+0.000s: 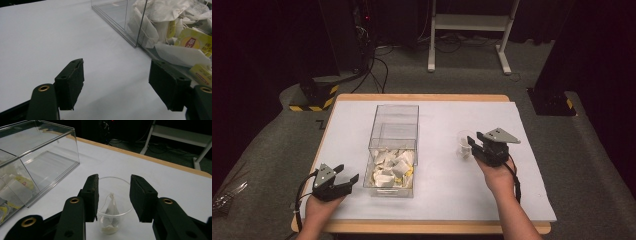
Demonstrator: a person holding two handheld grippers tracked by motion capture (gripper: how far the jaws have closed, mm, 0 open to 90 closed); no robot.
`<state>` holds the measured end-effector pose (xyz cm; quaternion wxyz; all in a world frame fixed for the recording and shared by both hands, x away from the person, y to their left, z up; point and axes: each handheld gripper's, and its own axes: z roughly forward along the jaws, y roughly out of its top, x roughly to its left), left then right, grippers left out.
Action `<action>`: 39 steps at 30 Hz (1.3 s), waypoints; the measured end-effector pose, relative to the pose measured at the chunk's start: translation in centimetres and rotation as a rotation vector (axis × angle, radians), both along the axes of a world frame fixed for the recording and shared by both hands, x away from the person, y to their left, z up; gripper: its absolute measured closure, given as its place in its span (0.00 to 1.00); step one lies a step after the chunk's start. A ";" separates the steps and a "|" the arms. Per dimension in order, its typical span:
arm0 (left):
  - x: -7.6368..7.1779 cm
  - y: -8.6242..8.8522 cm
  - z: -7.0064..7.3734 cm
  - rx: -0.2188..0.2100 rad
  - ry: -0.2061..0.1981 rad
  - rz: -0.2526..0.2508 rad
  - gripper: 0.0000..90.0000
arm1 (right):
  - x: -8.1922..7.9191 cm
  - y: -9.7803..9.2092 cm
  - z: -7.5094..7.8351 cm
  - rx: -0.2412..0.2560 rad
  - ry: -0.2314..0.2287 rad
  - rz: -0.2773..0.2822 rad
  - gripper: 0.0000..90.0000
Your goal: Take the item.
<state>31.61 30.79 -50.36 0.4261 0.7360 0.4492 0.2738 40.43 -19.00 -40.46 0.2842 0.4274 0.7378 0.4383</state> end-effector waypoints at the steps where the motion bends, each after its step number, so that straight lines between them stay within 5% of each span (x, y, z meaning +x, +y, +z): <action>1: 0.0 0.0 0.0 0.001 -0.003 0.002 0.32 | -0.1 0.0 0.0 0.002 -0.002 0.000 0.64; 27: 0.0 -0.1 0.0 0.010 -0.003 0.001 0.32 | -4.2 -1.5 -4.0 0.009 0.012 0.006 0.59; 39: -0.7 -0.3 0.2 0.041 -0.064 -0.034 0.41 | -6.2 -1.6 -6.5 -0.034 0.062 0.022 0.57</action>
